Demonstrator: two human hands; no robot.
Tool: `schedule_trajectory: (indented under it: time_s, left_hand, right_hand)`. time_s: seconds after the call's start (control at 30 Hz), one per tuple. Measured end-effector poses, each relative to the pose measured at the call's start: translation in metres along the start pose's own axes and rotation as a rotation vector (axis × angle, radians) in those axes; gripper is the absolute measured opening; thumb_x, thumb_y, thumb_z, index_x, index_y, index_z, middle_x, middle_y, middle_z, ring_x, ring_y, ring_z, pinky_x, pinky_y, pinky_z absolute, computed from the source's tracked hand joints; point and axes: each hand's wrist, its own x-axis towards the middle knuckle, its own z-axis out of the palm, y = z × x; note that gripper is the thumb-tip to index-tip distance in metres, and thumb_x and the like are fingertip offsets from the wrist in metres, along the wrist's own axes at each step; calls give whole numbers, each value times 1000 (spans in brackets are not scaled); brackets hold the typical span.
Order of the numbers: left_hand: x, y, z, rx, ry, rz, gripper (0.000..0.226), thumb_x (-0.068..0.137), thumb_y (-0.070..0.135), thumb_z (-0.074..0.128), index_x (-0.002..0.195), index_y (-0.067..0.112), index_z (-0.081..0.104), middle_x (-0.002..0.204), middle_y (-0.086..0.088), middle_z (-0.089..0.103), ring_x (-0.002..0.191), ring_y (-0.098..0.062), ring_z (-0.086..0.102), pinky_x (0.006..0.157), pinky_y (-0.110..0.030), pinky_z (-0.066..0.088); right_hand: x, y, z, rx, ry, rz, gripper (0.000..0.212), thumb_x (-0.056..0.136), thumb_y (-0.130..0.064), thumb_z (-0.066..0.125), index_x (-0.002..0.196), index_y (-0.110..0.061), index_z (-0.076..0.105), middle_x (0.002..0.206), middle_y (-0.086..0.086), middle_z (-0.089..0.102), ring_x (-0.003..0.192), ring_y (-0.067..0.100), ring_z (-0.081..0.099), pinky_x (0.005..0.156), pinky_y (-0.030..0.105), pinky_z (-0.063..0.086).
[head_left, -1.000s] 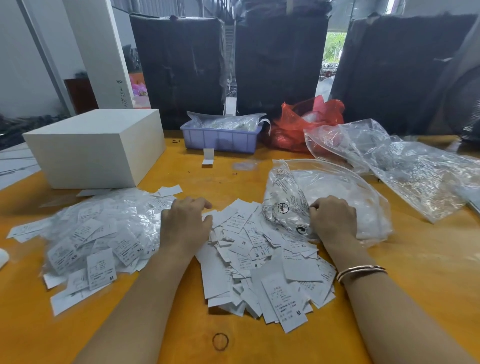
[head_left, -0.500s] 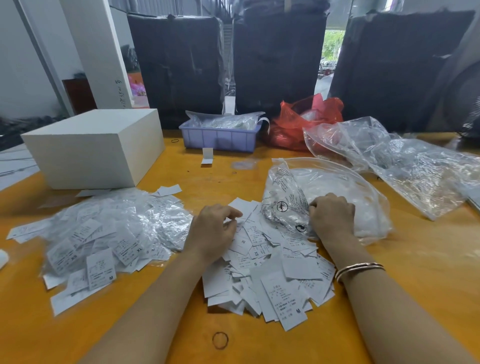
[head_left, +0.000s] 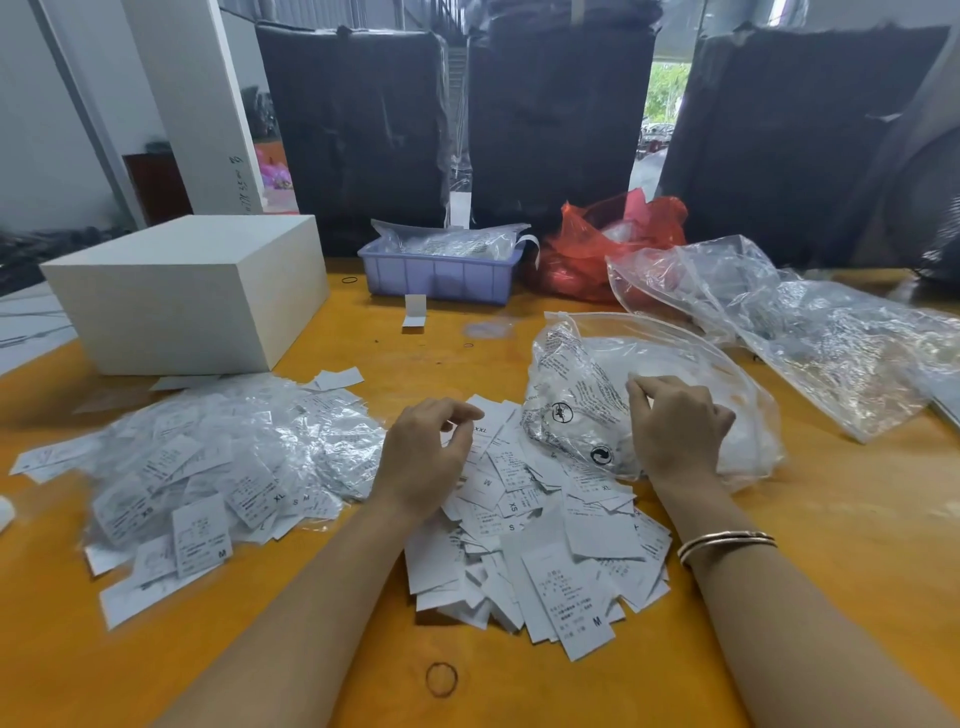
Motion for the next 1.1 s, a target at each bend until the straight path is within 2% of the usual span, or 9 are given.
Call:
schedule_trajectory:
  time_s: [0.13, 0.23, 0.37, 0.5, 0.57, 0.63, 0.77, 0.97, 1.1]
  left_hand:
    - [1, 3, -2, -76, 41, 11, 16, 91, 11, 57, 99, 20, 68, 95, 12, 62, 90, -8, 56, 77, -12, 42]
    - [3, 7, -6, -293, -25, -43, 18, 93, 19, 56, 105, 30, 63, 104, 14, 63, 93, 5, 56, 76, -7, 42]
    - [2, 11, -10, -470, -172, -94, 29, 83, 37, 61, 110, 26, 63, 106, 9, 65, 94, 3, 58, 76, -10, 47]
    - [3, 8, -9, -542, -67, -171, 12, 83, 27, 68, 87, 15, 67, 85, -1, 66, 81, -10, 61, 75, -23, 50]
    - [5, 6, -8, -590, 17, -223, 7, 86, 19, 67, 84, 12, 64, 82, -4, 66, 76, -9, 61, 70, -19, 50]
    - [7, 5, -8, -674, 84, -253, 5, 86, 16, 66, 85, 13, 62, 80, 1, 70, 73, -4, 64, 65, -13, 48]
    - [9, 6, -10, -791, 162, -282, 11, 86, 4, 63, 88, 15, 60, 79, 2, 71, 71, -1, 66, 61, -10, 47]
    - [9, 2, -10, -748, 216, -278, 15, 90, 10, 60, 88, 22, 68, 81, 6, 67, 69, 7, 62, 62, -7, 45]
    - [9, 2, -9, -749, 215, -295, 9, 89, 14, 63, 86, 21, 69, 74, 12, 67, 67, 7, 61, 61, -6, 45]
  right_hand:
    - [-1, -15, -12, 440, 156, -202, 14, 90, -12, 62, 91, -2, 71, 85, 11, 66, 78, 23, 59, 72, 28, 46]
    - [-17, -43, -19, 725, -21, -375, 6, 86, -4, 63, 87, -3, 69, 78, 2, 63, 66, 4, 53, 64, 7, 40]
    - [-38, -73, -16, 881, -280, -355, 7, 89, -11, 61, 90, -8, 68, 72, -4, 65, 65, 2, 59, 62, 16, 47]
    - [-46, -81, -11, 974, -411, -210, 13, 90, -17, 58, 90, -8, 67, 68, -1, 66, 61, 6, 62, 60, 24, 52]
    - [-49, -83, -8, 962, -445, -162, 20, 94, -25, 53, 95, -11, 67, 72, -4, 66, 64, 1, 60, 62, 20, 49]
    - [-50, -84, -5, 864, -465, -155, 30, 97, -31, 43, 109, -14, 65, 92, -1, 68, 81, 0, 59, 73, 17, 45]
    - [-55, -85, 7, 226, -630, -463, 45, 94, -30, 45, 137, -19, 43, 139, 1, 48, 129, 17, 37, 104, 32, 25]
    - [-58, -86, 4, 121, -505, -577, 37, 94, -46, 42, 117, -24, 62, 117, -5, 63, 112, 17, 51, 96, 33, 26]
    - [-58, -86, 1, 220, -381, -533, 21, 96, -28, 46, 98, -15, 63, 99, 0, 67, 96, 21, 56, 87, 34, 32]
